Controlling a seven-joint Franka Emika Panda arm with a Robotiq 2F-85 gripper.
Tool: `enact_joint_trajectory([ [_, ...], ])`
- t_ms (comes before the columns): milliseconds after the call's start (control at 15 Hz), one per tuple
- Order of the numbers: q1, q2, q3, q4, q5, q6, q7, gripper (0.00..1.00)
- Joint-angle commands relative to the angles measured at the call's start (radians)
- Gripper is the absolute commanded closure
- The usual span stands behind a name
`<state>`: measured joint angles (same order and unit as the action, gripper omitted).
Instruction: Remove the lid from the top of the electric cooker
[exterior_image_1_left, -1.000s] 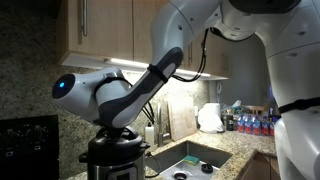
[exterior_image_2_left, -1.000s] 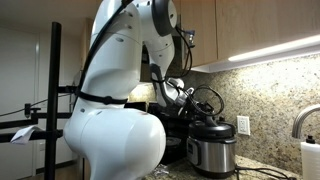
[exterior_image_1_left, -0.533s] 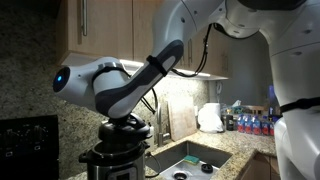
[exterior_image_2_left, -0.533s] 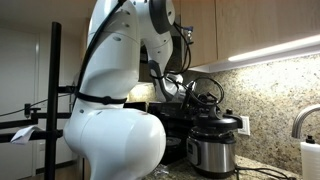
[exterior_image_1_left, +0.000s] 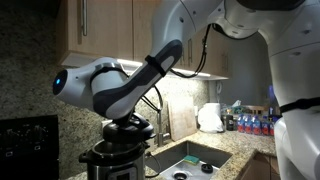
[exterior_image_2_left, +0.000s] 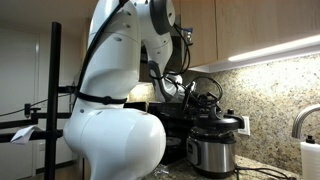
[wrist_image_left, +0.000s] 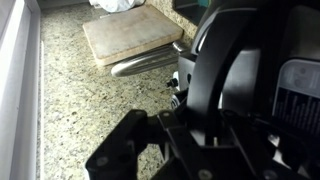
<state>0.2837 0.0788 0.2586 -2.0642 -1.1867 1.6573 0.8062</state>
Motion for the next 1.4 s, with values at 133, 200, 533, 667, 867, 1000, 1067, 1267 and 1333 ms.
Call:
enact_joint_trajectory([
  [133, -0.024, -0.061, -0.021, -0.023, 0.07, -0.055, -0.022, 0.98],
  [200, -0.029, -0.067, -0.029, -0.029, 0.077, -0.055, -0.019, 0.98],
  [533, -0.07, -0.106, -0.073, -0.074, 0.104, -0.044, -0.03, 0.98],
  [667, -0.085, -0.128, -0.088, -0.105, 0.112, -0.045, -0.027, 0.98],
  [867, -0.101, -0.167, -0.103, -0.158, 0.122, -0.046, -0.018, 0.98],
  [1000, -0.108, -0.188, -0.107, -0.188, 0.133, -0.059, -0.003, 0.98],
  [1067, -0.113, -0.197, -0.112, -0.201, 0.146, -0.053, 0.002, 0.98],
  [1267, -0.129, -0.212, -0.13, -0.23, 0.205, -0.037, 0.002, 0.98],
  [1333, -0.135, -0.215, -0.136, -0.238, 0.222, -0.035, 0.004, 0.98],
])
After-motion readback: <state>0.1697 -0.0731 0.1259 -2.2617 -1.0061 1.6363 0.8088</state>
